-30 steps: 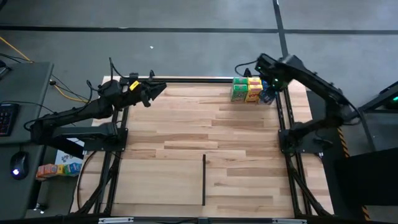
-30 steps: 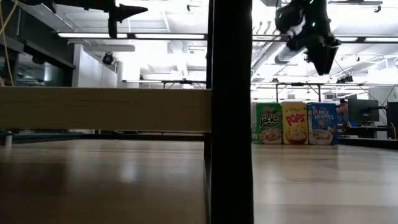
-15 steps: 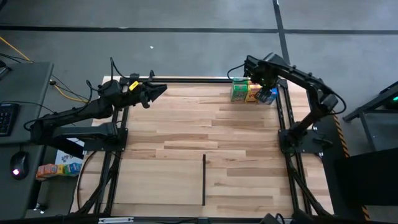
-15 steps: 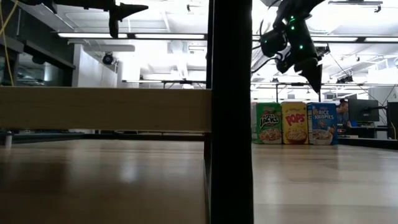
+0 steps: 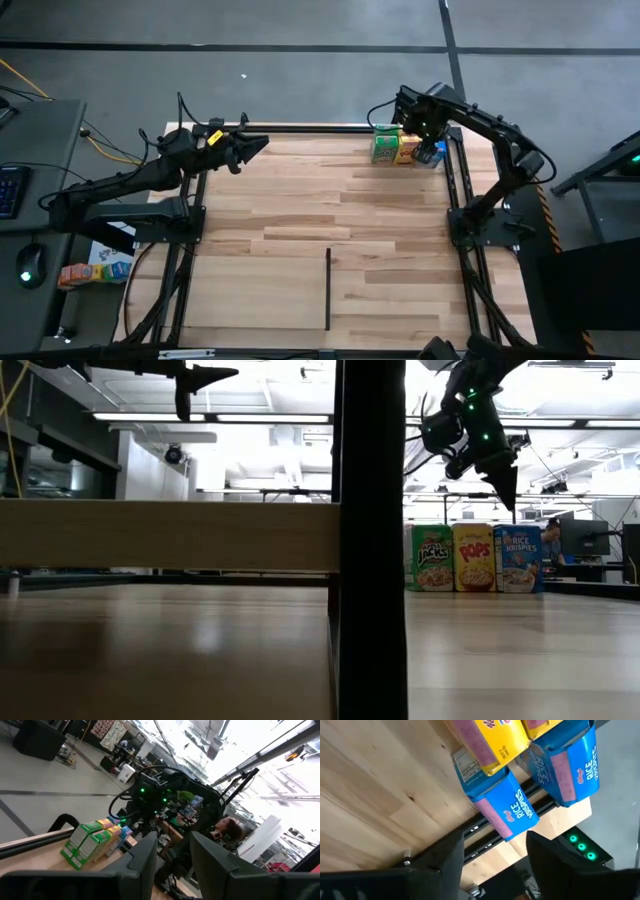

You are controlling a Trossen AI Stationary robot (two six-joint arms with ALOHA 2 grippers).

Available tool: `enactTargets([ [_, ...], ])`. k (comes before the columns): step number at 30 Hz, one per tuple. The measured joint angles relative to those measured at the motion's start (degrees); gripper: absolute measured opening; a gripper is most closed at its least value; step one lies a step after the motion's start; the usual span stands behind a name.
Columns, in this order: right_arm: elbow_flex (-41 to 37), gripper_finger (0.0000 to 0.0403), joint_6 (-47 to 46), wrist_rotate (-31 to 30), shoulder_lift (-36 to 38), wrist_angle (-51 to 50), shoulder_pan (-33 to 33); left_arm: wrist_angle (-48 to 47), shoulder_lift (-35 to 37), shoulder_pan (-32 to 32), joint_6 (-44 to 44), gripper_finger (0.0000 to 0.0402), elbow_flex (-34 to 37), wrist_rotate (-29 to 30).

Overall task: Stack cereal on shelf
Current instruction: Put the bottom blue cereal box on the shelf

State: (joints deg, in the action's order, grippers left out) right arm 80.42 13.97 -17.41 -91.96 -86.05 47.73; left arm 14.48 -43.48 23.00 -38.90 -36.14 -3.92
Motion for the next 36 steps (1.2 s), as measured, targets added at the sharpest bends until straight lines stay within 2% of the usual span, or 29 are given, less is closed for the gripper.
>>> enactTargets([
  [4, -0.02, 0.0241, 1.38, -0.82, 0.02, 2.98, 1.6, 0.0, -0.01, 0.0, 0.01, 0.0111, 0.0, 0.0],
  [8, -0.02, 0.0264, -0.29, 2.58, 0.04, 3.65, 2.52, 0.0, 0.0, 0.0, 0.0, 0.0111, 0.0, 0.0],
  [15, -0.02, 0.0267, -1.04, 4.87, 0.07, 2.45, 2.61, 0.0, 0.0, 0.0, 0.01, 0.0111, 0.0, 0.02],
  [20, -0.73, 0.0267, 0.0, 6.06, 0.13, 5.63, 3.75, 0.0, 0.0, 0.0, -0.01, 0.0111, 0.0, 0.02],
  [30, -9.1, 0.0267, 4.57, 2.31, 0.13, 10.71, 5.17, 2.27, -0.01, -0.01, 0.04, 0.0111, 0.0, 0.07],
  [36, -11.19, 0.0267, 5.6, -1.49, 0.28, 14.08, 5.17, 2.23, -0.02, -0.02, 0.05, 0.0111, 0.0, 0.07],
])
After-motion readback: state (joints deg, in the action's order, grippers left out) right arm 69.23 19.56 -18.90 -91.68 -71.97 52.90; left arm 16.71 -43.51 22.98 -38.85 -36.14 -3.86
